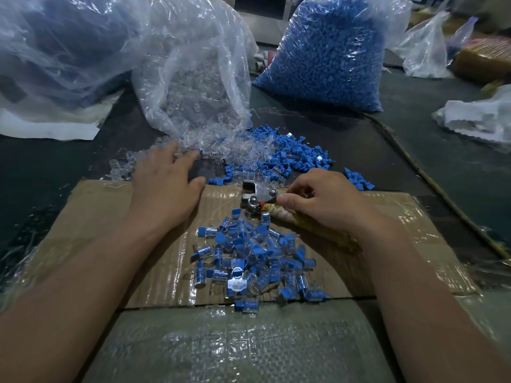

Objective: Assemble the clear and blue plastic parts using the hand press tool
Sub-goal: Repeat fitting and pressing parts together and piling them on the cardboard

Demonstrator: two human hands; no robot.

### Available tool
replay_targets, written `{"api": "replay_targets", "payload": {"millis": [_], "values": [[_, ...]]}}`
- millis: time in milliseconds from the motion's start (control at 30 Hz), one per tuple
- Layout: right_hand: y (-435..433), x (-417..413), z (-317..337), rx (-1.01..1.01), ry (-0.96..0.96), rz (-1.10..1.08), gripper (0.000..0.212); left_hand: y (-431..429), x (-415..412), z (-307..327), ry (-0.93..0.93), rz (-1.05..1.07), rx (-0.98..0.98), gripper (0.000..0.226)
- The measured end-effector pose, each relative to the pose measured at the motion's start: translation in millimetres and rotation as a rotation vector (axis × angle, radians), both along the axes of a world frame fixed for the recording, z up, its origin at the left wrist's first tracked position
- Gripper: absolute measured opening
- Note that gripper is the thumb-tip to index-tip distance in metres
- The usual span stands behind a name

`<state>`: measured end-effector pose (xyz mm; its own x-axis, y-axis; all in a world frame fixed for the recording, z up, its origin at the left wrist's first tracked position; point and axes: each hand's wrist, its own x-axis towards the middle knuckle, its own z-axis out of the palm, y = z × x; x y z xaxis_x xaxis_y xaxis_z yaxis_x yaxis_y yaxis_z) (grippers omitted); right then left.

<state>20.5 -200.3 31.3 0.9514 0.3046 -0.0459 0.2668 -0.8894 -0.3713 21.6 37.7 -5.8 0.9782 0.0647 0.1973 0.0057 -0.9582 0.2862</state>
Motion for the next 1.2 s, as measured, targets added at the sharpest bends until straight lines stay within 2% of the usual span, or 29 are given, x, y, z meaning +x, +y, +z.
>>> {"api": "replay_targets", "payload": {"millis": [100, 267, 367, 467, 567, 667, 967, 1200], "values": [[-0.4, 0.8, -2.3, 0.015, 0.011, -0.005, 0.027, -2.0, 0.5, -0.8, -0.002, -0.069, 0.038, 0.041], [-1.5, 2.4, -3.9, 0.012, -0.007, 0.013, 0.024, -5.1, -2.1, 1.4, -0.064, -0.228, -0.113, 0.032], [-1.9, 2.9, -4.1, 0.016, 0.0, 0.021, 0.02, -4.6, -3.2, 2.9, -0.127, -0.154, -0.151, 0.034], [-2.3, 4.0, -4.6, 0.025, -0.006, 0.023, 0.017, -1.0, -2.4, 2.7, -0.104, -0.01, -0.079, 0.038], [-2.8, 4.5, -5.1, 0.048, -0.014, 0.02, 0.015, -2.9, -1.9, 2.0, -0.039, -0.072, -0.118, 0.033], [-3.0, 4.6, -4.3, 0.061, -0.012, 0.016, 0.015, -6.5, -3.2, 2.2, -0.053, -0.149, -0.154, 0.034], [-3.5, 5.9, -5.0, 0.078, 0.004, 0.005, 0.017, -3.5, -4.0, 2.6, -0.111, -0.16, -0.171, 0.026], [-4.0, 7.9, -5.7, 0.08, 0.01, -0.002, 0.016, -4.2, -4.3, 3.0, -0.168, -0.131, -0.231, 0.032]]}}
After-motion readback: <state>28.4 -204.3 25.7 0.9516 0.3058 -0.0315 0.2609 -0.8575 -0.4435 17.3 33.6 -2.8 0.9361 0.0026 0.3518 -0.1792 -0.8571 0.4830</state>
